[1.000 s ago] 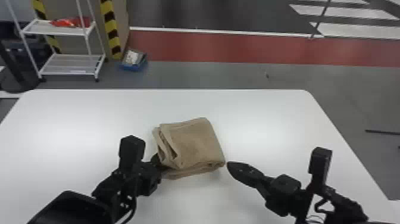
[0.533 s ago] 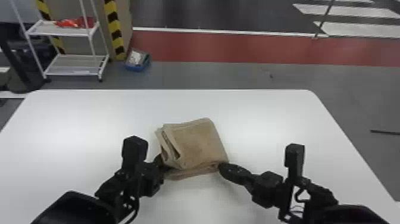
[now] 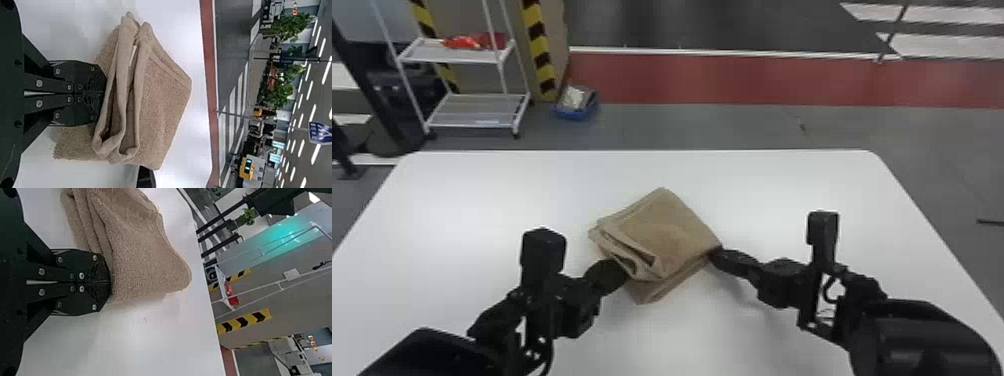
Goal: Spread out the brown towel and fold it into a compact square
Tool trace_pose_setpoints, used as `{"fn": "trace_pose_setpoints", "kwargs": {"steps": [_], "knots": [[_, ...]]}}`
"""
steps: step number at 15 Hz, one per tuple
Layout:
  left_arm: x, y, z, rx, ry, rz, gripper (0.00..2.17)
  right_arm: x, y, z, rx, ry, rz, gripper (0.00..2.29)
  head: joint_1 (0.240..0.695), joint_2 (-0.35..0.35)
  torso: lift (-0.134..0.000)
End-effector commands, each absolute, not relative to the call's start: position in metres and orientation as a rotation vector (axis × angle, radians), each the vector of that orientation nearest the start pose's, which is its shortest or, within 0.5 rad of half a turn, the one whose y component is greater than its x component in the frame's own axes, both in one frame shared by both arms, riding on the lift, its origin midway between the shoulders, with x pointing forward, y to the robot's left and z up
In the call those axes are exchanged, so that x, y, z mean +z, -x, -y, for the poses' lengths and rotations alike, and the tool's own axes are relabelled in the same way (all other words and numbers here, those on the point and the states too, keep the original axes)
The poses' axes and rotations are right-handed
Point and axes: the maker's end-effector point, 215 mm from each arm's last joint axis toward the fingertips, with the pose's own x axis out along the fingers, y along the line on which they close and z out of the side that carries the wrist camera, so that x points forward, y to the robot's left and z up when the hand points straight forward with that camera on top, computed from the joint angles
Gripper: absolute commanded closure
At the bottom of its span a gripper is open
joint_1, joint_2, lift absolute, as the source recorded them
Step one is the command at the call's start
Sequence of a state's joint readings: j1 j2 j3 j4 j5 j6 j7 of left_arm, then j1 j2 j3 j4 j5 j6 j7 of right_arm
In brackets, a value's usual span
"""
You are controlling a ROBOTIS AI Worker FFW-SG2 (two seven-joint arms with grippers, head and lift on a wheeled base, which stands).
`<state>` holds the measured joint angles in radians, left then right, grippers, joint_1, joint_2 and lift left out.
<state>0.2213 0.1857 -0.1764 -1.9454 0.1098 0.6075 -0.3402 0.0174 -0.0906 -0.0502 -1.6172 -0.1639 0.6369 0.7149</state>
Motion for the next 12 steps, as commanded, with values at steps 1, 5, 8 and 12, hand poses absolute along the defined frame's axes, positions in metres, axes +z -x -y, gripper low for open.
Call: {"fn": "trace_pose_setpoints", "kwargs": {"steps": [1, 5, 8, 12], "knots": [[-0.432, -0.457, -0.116, -0.574, 0.031, -0.481, 2.09, -0.461, -0.517, 0.139, 0.649, -0.307, -0.515, 1.86, 0.695, -0.039, -0.119], [-0.432, -0.466, -0.152, -0.531, 0.027, -0.472, 2.09, -0.453, -0.543, 0.131, 0.642, -0.322, -0.462, 1.86, 0.695, -0.015, -0.119], [-0.428, -0.490, -0.170, -0.500, 0.023, -0.386, 2.09, -0.446, -0.586, 0.112, 0.639, -0.307, -0.433, 1.86, 0.695, 0.029, -0.119], [-0.430, -0.525, -0.168, -0.488, 0.009, -0.326, 2.09, -0.441, -0.605, 0.092, 0.640, -0.329, -0.447, 1.86, 0.695, 0.061, -0.119]]}}
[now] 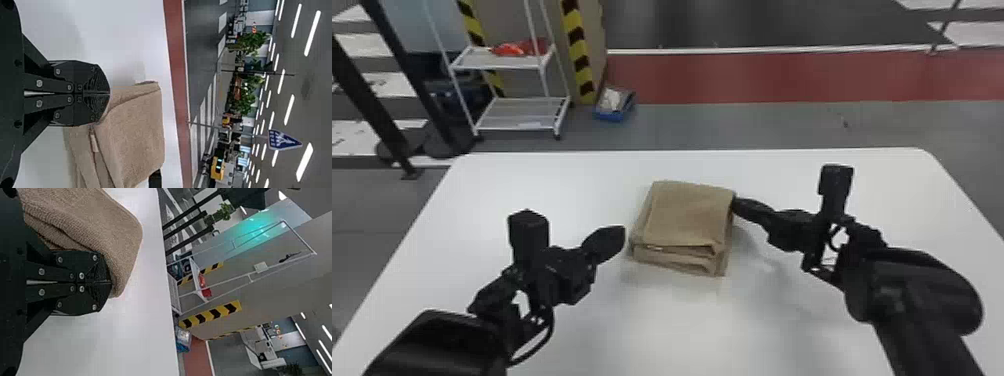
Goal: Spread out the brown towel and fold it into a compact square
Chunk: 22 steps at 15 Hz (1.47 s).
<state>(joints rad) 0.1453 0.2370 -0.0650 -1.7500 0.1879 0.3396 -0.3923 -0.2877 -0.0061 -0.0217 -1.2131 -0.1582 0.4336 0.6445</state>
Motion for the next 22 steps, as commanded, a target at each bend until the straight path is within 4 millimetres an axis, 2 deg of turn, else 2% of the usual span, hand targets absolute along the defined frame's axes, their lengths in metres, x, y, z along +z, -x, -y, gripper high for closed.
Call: {"fn": "trace_pose_setpoints", "kwargs": {"steps": [1, 3, 4, 5, 7, 8, 9, 10, 11, 13, 16, 17, 18, 19, 20, 21, 22], "knots": [[-0.431, -0.535, -0.163, -0.487, 0.001, -0.315, 2.09, -0.448, -0.593, 0.096, 0.635, -0.347, -0.460, 1.86, 0.695, 0.073, -0.119], [-0.437, -0.544, -0.145, -0.499, -0.015, -0.317, 2.09, -0.449, -0.567, 0.131, 0.602, -0.377, -0.473, 1.86, 0.695, 0.069, -0.119], [-0.438, -0.543, -0.140, -0.499, -0.033, -0.313, 2.09, -0.445, -0.548, 0.157, 0.581, -0.408, -0.477, 1.85, 0.695, 0.058, -0.119], [-0.433, -0.541, -0.136, -0.504, -0.030, -0.290, 2.09, -0.433, -0.532, 0.185, 0.555, -0.453, -0.459, 1.83, 0.695, 0.042, -0.119], [-0.416, -0.543, -0.137, -0.487, -0.024, -0.233, 2.09, -0.417, -0.509, 0.233, 0.520, -0.460, -0.424, 1.50, 0.695, -0.002, -0.119], [-0.405, -0.542, -0.136, -0.480, -0.015, -0.212, 2.09, -0.407, -0.500, 0.250, 0.509, -0.434, -0.408, 1.21, 0.695, -0.053, -0.119], [-0.394, -0.540, -0.135, -0.467, -0.012, -0.190, 2.09, -0.395, -0.493, 0.259, 0.499, -0.403, -0.386, 0.71, 0.695, -0.074, -0.119], [-0.377, -0.535, -0.132, -0.459, -0.010, -0.159, 2.09, -0.377, -0.483, 0.258, 0.505, -0.365, -0.359, 0.07, 0.695, -0.092, -0.119], [-0.362, -0.527, -0.124, -0.460, 0.002, -0.130, 2.09, -0.359, -0.474, 0.254, 0.506, -0.322, -0.333, 0.00, 0.695, -0.119, -0.119], [-0.339, -0.511, -0.111, -0.449, 0.023, -0.088, 2.09, -0.333, -0.457, 0.241, 0.499, -0.241, -0.293, 0.03, 0.695, -0.136, -0.119], [-0.299, -0.495, -0.105, -0.392, 0.058, 0.024, 2.07, -0.287, -0.442, 0.225, 0.400, -0.129, -0.129, 0.06, 0.695, -0.147, -0.119], [-0.297, -0.495, -0.107, -0.368, 0.063, 0.027, 1.86, -0.282, -0.438, 0.218, 0.377, -0.114, -0.112, 0.06, 0.695, -0.146, -0.119], [-0.297, -0.494, -0.109, -0.359, 0.067, 0.033, 1.55, -0.287, -0.432, 0.211, 0.368, -0.113, -0.122, 0.06, 0.695, -0.144, -0.119], [-0.293, -0.491, -0.113, -0.344, 0.068, 0.058, 0.92, -0.293, -0.424, 0.205, 0.351, -0.109, -0.128, 0.06, 0.695, -0.140, -0.119], [-0.297, -0.489, -0.120, -0.324, 0.057, 0.061, 0.21, -0.293, -0.419, 0.202, 0.325, -0.098, -0.106, 0.06, 0.695, -0.134, -0.119], [-0.299, -0.489, -0.128, -0.302, 0.057, 0.069, 0.00, -0.296, -0.415, 0.201, 0.309, -0.087, -0.101, 0.06, 0.695, -0.128, -0.119], [-0.294, -0.491, -0.143, -0.259, 0.049, 0.104, 0.01, -0.300, -0.412, 0.200, 0.297, -0.068, -0.099, 0.06, 0.695, -0.121, -0.119]]}}
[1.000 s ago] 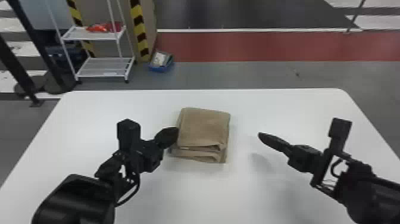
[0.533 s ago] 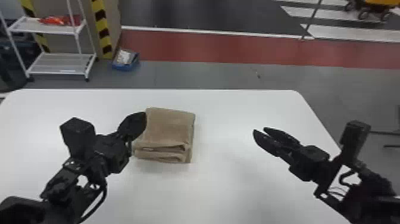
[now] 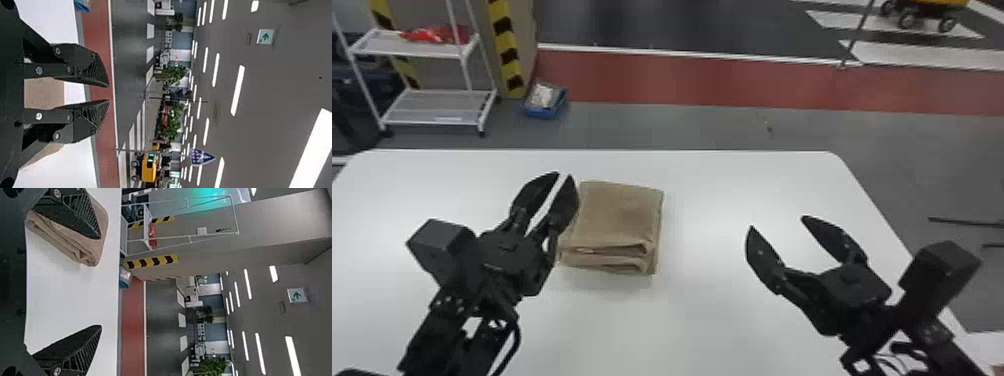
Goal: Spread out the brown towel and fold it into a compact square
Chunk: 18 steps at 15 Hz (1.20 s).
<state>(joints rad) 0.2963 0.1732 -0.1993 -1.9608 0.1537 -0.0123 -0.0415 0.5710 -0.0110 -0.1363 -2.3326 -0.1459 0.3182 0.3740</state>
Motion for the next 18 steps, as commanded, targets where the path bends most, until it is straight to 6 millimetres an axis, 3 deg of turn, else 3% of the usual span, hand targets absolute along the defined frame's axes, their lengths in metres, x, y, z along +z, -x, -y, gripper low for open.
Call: {"fn": "trace_pose_setpoints", "kwargs": {"steps": [1, 6, 8, 13, 15, 18], "knots": [[-0.294, -0.494, -0.160, -0.215, 0.026, 0.123, 0.01, -0.303, -0.411, 0.200, 0.286, -0.058, -0.102, 0.06, 0.695, -0.099, -0.119], [-0.313, -0.501, -0.252, -0.064, -0.002, 0.090, 0.03, -0.316, -0.417, 0.212, 0.258, -0.041, -0.087, 0.07, 0.695, -0.014, -0.119], [-0.323, -0.496, -0.268, -0.056, 0.007, 0.062, 0.03, -0.320, -0.424, 0.217, 0.250, -0.042, -0.086, 0.07, 0.695, 0.033, -0.119], [-0.334, -0.485, -0.265, -0.042, 0.027, -0.008, 0.03, -0.300, -0.425, 0.205, 0.271, -0.052, -0.010, 0.07, 0.695, 0.067, -0.119], [-0.327, -0.480, -0.265, -0.021, 0.038, 0.001, 0.03, -0.293, -0.421, 0.197, 0.277, -0.067, 0.018, 0.07, 0.695, 0.073, -0.119], [-0.325, -0.475, -0.258, -0.030, 0.039, 0.001, 0.03, -0.299, -0.420, 0.196, 0.277, -0.072, 0.006, 0.07, 0.695, 0.083, -0.119]]}}
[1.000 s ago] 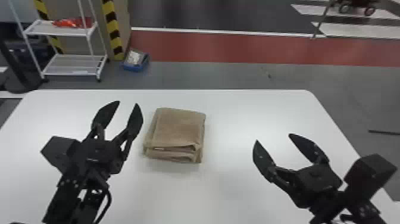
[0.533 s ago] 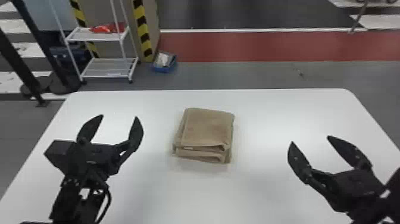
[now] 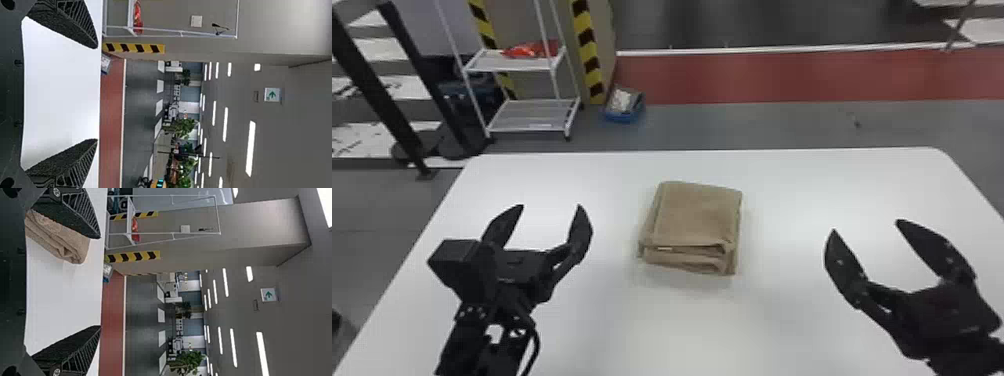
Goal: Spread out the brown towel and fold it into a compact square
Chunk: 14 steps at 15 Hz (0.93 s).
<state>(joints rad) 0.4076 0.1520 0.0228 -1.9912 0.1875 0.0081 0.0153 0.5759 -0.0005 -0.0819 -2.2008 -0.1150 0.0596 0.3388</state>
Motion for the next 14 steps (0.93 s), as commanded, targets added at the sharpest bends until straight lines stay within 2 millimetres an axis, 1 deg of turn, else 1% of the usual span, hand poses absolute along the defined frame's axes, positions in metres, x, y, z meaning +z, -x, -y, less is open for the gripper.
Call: {"fn": "trace_pose_setpoints", "kwargs": {"steps": [1, 6, 14], "knots": [[-0.3267, -0.4745, -0.2590, -0.028, 0.038, -0.002, 0.03, -0.2989, -0.4199, 0.1961, 0.277, -0.072, 0.006, 0.07, 0.695, 0.080, -0.119], [-0.3248, -0.4745, -0.2598, -0.027, 0.036, 0.003, 0.03, -0.3021, -0.4199, 0.1994, 0.271, -0.073, 0.000, 0.07, 0.695, 0.077, -0.119], [-0.3256, -0.4757, -0.2520, -0.039, 0.040, -0.001, 0.03, -0.3036, -0.4237, 0.2039, 0.264, -0.083, 0.006, 0.07, 0.695, 0.065, -0.119]]}}
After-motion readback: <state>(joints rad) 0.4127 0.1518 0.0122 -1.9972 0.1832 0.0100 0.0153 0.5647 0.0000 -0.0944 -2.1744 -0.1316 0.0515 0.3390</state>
